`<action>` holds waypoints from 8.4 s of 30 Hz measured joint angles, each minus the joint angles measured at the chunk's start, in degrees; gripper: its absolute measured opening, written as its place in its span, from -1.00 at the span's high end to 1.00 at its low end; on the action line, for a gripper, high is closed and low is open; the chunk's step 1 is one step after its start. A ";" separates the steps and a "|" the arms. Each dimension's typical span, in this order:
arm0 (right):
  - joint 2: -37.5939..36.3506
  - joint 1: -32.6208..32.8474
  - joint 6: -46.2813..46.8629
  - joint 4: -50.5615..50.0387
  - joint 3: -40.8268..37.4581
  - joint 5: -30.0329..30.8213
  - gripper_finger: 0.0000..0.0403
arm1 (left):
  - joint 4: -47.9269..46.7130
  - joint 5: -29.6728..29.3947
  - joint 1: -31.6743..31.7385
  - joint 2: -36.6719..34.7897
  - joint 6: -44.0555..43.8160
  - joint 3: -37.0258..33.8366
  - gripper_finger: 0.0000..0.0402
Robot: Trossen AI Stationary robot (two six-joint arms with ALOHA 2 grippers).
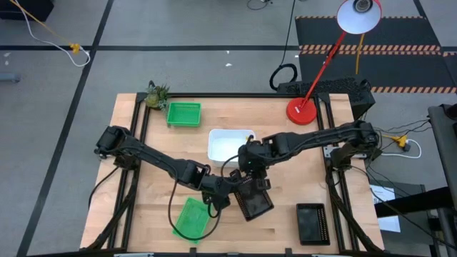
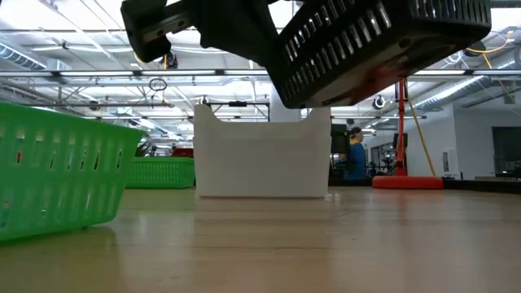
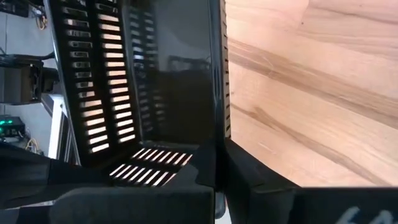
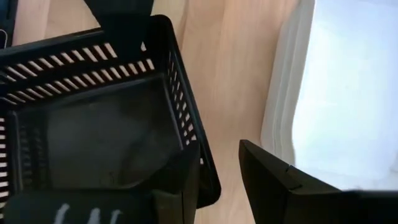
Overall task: Stack baskets by color
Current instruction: Stack the left black bin on top of the right black bins, then stack the bottom green bin on top of the top green bins
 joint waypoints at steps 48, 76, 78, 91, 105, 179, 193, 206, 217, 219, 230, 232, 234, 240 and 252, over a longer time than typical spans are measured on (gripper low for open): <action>-9.49 12.88 14.41 -13.38 -0.13 -2.14 0.97 | 10.34 -25.21 -8.12 -0.42 -13.77 0.02 -0.09; -26.13 42.57 52.30 -13.20 -11.75 8.27 0.97 | 7.58 -26.66 -16.75 -0.33 -46.17 0.02 0.17; -27.11 43.92 53.76 -10.68 -15.13 8.24 0.97 | 7.76 -26.57 -17.08 -0.33 -47.16 0.02 0.18; -35.55 48.94 61.52 0.71 -34.05 7.94 0.97 | 7.78 -26.60 -16.99 -0.31 -50.19 0.02 0.19; -41.49 50.25 61.51 1.93 -39.99 9.60 0.97 | 7.72 -24.60 -15.16 -0.31 -50.15 0.00 0.19; -26.95 28.94 19.66 47.20 -44.65 39.16 0.62 | -18.12 -3.18 -35.36 2.89 -93.39 -0.02 0.19; -27.09 28.12 14.62 49.52 -44.65 39.21 0.62 | -18.03 -7.93 -35.26 7.01 -89.75 -0.02 0.23; -27.07 27.43 13.03 49.47 -44.65 39.21 0.62 | -18.27 -8.04 -30.78 4.50 -73.72 0.38 0.90; -27.07 27.39 7.85 49.34 -44.65 39.27 0.62 | -30.65 -11.49 -23.32 -7.52 -66.22 0.50 0.93; -27.08 27.18 5.74 49.35 -44.65 39.28 0.62 | -32.39 -12.72 -23.07 -9.33 -66.21 0.50 0.95; -27.08 24.50 -0.59 49.28 -44.65 39.39 0.62 | -47.81 -19.18 -20.81 -16.65 -77.56 0.46 0.96; -27.09 24.07 -1.89 49.21 -44.65 39.39 0.62 | -50.67 -20.70 -19.63 -17.80 -78.82 0.46 0.96; -27.09 23.64 -3.45 49.17 -44.65 39.41 0.62 | -53.13 -22.41 -18.42 -18.55 -79.37 0.46 0.94; -27.08 21.84 -6.91 49.06 -44.65 39.41 0.62 | -57.75 -26.60 -11.67 -20.30 -78.96 0.46 0.94; -27.09 18.40 -10.53 48.99 -44.65 39.41 0.62 | -58.53 -29.22 7.22 -20.59 -72.32 0.46 0.96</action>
